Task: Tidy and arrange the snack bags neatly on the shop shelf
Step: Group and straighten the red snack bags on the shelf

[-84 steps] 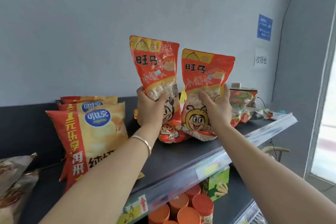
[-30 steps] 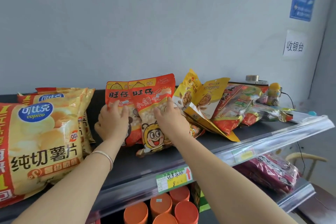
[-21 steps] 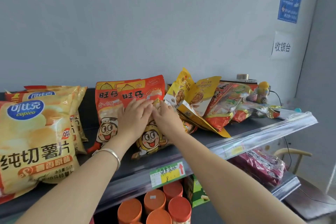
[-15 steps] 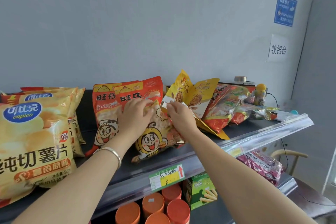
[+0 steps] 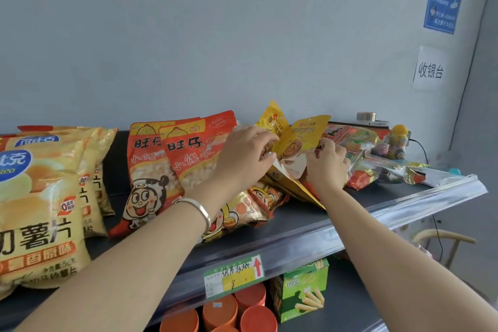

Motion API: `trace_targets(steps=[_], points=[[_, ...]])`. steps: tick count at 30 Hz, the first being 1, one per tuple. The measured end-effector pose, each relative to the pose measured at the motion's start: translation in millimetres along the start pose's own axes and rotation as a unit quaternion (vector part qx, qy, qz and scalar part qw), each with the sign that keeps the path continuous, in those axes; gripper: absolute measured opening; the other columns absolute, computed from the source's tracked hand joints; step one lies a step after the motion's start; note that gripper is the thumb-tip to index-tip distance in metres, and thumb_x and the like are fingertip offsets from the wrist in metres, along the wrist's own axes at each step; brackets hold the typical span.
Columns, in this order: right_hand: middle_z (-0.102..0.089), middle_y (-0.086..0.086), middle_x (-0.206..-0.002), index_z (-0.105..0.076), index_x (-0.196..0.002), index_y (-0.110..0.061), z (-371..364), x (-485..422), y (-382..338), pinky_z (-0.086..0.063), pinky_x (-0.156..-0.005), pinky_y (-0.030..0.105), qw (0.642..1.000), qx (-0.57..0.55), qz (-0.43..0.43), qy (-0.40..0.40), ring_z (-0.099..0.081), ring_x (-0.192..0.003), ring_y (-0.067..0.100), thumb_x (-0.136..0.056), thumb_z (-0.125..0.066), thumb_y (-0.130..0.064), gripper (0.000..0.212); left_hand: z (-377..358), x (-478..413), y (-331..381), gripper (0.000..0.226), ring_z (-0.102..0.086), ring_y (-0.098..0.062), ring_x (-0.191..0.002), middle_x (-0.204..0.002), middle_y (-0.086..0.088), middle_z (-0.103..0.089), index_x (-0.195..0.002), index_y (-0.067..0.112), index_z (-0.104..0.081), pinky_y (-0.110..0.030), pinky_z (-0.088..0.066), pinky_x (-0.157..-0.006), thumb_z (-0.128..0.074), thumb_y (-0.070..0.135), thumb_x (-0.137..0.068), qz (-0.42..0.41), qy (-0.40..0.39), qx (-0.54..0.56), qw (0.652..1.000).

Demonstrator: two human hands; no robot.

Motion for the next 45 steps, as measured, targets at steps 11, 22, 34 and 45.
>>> trace_targets(steps=[11,22,34,45], points=[[-0.007,0.007,-0.155,-0.028,-0.145,-0.022,30,-61,62,-0.027,-0.109,0.045,0.997,-0.028,-0.001,0.072,-0.019,-0.138,0.035,-0.090,-0.059,-0.025,0.063,-113,-52,42,0.042,-0.041,-0.018,-0.128,-0.143,0.000,-0.039,-0.135,0.025,-0.046,-0.033,-0.037,-0.102,-0.051,0.030,-0.094,0.097,-0.173,0.041,0.979],[-0.033,0.009,-0.154,0.011,-0.152,-0.028,15,-85,79,-0.042,-0.099,0.040,0.927,-0.357,-0.114,0.015,-0.043,-0.133,0.030,-0.081,-0.074,-0.035,0.111,-170,-61,36,0.060,-0.019,-0.019,-0.143,-0.157,0.007,-0.019,-0.149,0.028,-0.022,-0.041,-0.028,-0.112,-0.046,0.025,-0.094,0.102,-0.265,-0.086,0.955],[-0.052,0.012,-0.130,0.013,-0.148,-0.043,33,-98,66,-0.053,-0.082,0.051,0.961,-0.273,-0.031,0.005,-0.062,-0.095,0.026,-0.088,-0.060,-0.008,0.101,-180,-57,26,0.069,-0.020,-0.027,-0.143,-0.159,0.006,-0.007,-0.151,0.030,-0.004,-0.044,-0.026,-0.110,-0.038,0.015,-0.093,0.146,-0.306,-0.167,0.926],[-0.030,0.003,-0.154,-0.002,-0.153,-0.032,88,-116,121,-0.040,-0.056,0.000,0.882,-0.453,-0.087,0.095,-0.058,-0.108,0.019,-0.089,-0.052,0.001,0.087,-167,-72,31,0.058,-0.036,-0.029,-0.133,-0.145,-0.010,-0.041,-0.143,0.013,-0.036,-0.037,-0.029,-0.106,-0.021,0.048,-0.100,0.377,-0.161,0.187,0.893]])
Point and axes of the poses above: each hand's wrist, its own x-axis away from the middle knuckle, its own z-axis out of the back of the hand, y = z × x, the point moved 5 cm from there along -x, towards the middle knuckle
